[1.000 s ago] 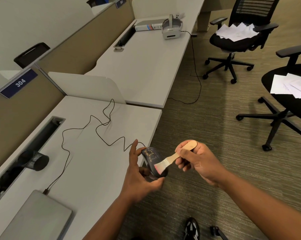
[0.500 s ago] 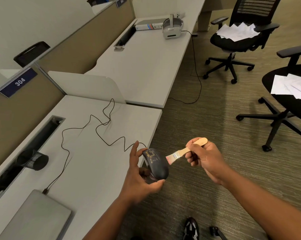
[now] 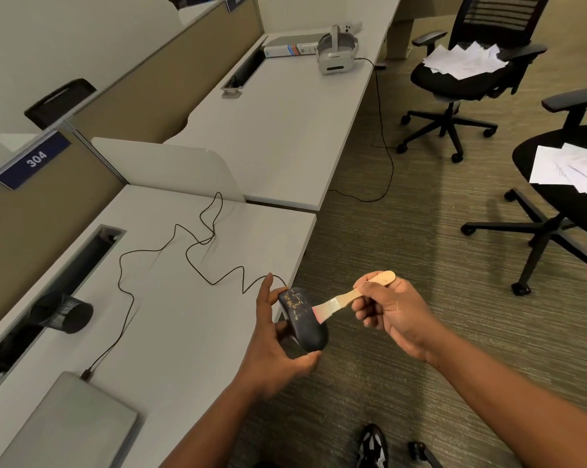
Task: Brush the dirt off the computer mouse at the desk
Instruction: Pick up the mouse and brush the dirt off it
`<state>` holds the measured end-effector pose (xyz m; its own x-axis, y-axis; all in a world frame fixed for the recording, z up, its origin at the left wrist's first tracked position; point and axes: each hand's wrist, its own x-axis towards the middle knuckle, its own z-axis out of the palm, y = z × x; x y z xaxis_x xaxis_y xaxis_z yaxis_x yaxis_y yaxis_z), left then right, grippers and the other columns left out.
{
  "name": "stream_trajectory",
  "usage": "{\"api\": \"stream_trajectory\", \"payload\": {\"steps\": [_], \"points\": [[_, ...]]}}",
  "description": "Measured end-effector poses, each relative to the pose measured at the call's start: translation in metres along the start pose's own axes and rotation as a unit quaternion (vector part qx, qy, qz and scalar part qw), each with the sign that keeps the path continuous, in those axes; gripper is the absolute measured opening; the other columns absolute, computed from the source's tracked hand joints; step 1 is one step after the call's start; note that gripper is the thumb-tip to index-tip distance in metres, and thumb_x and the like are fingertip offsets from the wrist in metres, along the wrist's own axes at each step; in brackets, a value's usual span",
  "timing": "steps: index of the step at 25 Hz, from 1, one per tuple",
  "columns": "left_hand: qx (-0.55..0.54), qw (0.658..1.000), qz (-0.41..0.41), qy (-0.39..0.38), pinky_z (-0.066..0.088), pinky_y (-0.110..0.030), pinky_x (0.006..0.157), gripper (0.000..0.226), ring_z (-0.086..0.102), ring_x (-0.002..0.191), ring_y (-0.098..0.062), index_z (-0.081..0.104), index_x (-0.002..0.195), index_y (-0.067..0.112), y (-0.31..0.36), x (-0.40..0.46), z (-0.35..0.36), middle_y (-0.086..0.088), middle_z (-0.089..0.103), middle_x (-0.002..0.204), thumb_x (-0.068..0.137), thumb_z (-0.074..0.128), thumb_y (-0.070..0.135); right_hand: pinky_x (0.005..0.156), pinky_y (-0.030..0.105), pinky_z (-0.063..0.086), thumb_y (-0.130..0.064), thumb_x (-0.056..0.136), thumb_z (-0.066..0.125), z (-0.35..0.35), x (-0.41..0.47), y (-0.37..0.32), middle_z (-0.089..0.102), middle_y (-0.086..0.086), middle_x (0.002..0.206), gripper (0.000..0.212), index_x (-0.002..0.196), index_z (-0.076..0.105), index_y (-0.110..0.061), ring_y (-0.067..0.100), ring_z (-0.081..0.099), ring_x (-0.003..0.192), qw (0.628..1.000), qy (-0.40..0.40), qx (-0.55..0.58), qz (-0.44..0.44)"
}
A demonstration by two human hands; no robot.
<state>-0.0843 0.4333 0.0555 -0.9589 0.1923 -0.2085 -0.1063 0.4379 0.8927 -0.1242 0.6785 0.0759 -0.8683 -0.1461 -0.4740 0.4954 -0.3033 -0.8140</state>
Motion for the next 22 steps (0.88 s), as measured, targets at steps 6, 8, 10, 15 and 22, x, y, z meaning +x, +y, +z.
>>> {"api": "stream_trajectory", "payload": {"steps": [6,8,10,15,22], "points": [[-0.004,1.000,-0.001,-0.024,0.060,-0.024,0.092,0.151,0.065,0.127,-0.008,-0.011,0.149,0.072,0.001,0.005,-0.002,0.056,0.026,0.142,0.067,0.099,0.009,0.055,0.026,0.050,-0.013,0.103,0.058,0.008,-0.001,-0.009,0.070,0.014,0.077,0.009,0.102,0.066,-0.009,0.018,0.064,0.063,0.999,-0.019,0.022,-0.024],[0.002,1.000,0.000,-0.027,0.062,-0.029,0.096,0.152,0.064,0.130,-0.014,-0.011,0.149,0.072,0.001,0.007,-0.002,0.051,0.023,0.146,0.066,0.099,0.011,0.055,0.027,0.049,-0.013,0.103,0.057,0.013,0.000,-0.013,0.070,0.014,0.076,0.010,0.103,0.065,-0.007,0.019,0.064,0.064,0.999,-0.039,0.011,-0.023],[0.014,0.999,0.001,-0.029,0.059,-0.030,0.102,0.152,0.061,0.134,-0.018,-0.012,0.150,0.071,0.001,0.009,-0.001,0.050,0.022,0.147,0.065,0.100,0.014,0.056,0.027,0.049,-0.013,0.103,0.057,0.015,0.001,-0.014,0.070,0.015,0.077,0.011,0.104,0.065,-0.005,0.020,0.064,0.064,0.998,-0.062,-0.023,-0.022],[0.037,0.999,0.007,-0.021,0.057,-0.029,0.105,0.151,0.061,0.133,-0.017,-0.011,0.149,0.073,0.001,0.011,-0.003,0.052,0.023,0.146,0.065,0.100,0.015,0.057,0.028,0.049,-0.014,0.102,0.060,0.014,0.005,-0.010,0.071,0.015,0.081,0.012,0.106,0.067,-0.005,0.020,0.065,0.066,0.994,-0.078,-0.076,0.000],[0.045,0.999,-0.001,-0.011,0.057,-0.037,0.106,0.151,0.063,0.132,-0.016,-0.010,0.151,0.070,0.000,0.009,-0.004,0.048,0.022,0.151,0.064,0.102,0.019,0.054,0.024,0.050,-0.009,0.101,0.058,0.005,0.011,-0.008,0.072,0.009,0.070,0.011,0.097,0.067,-0.004,0.018,0.063,0.062,0.983,0.030,-0.165,-0.080]]}}
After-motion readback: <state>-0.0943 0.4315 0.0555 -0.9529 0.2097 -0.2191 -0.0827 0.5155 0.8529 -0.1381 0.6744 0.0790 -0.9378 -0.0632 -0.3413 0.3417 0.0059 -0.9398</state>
